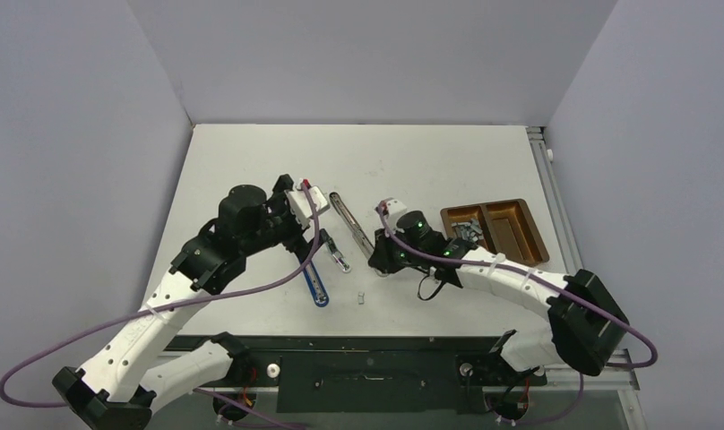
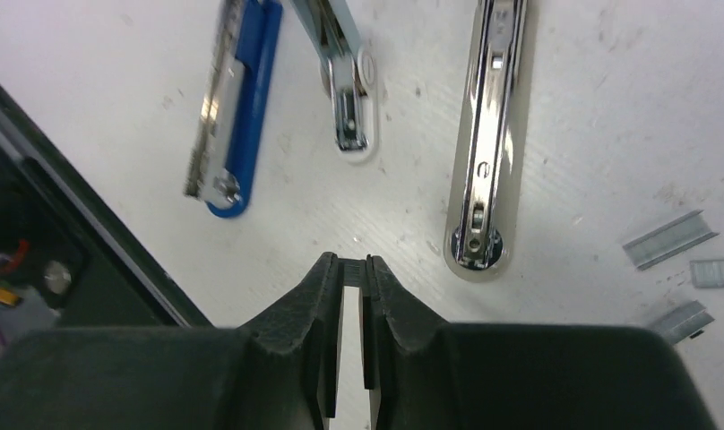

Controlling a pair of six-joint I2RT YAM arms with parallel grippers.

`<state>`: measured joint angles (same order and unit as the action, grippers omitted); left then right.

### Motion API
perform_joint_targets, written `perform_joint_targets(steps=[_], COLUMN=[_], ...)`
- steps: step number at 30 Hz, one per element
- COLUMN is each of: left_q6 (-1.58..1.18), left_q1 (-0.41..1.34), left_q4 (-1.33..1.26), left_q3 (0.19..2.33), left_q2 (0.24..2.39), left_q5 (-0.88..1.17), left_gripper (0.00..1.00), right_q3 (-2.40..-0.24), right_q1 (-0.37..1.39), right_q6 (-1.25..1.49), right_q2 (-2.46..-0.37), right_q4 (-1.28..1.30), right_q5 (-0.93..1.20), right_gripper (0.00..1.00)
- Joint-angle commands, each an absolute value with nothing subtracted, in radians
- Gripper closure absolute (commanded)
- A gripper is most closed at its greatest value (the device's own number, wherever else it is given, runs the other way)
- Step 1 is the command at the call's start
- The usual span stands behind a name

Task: Load the staples into the stapler
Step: Pick up the staple from the center of the board.

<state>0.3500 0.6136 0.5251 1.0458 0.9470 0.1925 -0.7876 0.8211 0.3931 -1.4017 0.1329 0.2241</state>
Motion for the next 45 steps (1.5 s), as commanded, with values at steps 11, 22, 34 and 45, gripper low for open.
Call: perform_joint_targets(steps=[11, 22, 34, 45], left_q6=[0.383, 0.367, 0.429, 0.509], left_q1=[0.611, 0.611, 0.612, 0.612], left_q4=[0.267, -0.033, -0.107, -0.092], left_q3=[0.965, 0.912, 0.925, 0.937], left_q2=[0.848, 0.89, 0.936, 0.953], left_q5=[0.445, 0.596, 0.728, 0.799], left_gripper=[0.04, 0.07, 0.3, 0.5], right_q3=[-0.734, -0.703, -0.715, -0.706], right_q1=[0.622, 0.601, 0.6, 0.598], right_q6=[0.881, 1.104, 1.178, 1.239], right_q2=[-1.152, -1.181, -1.236, -1.271], right_q4=[-0.482, -0.815, -0.949, -1.048], right_q5=[0.616, 0.717, 0.808, 0.834], right_gripper=[0.86, 0.84, 0.84, 0.84])
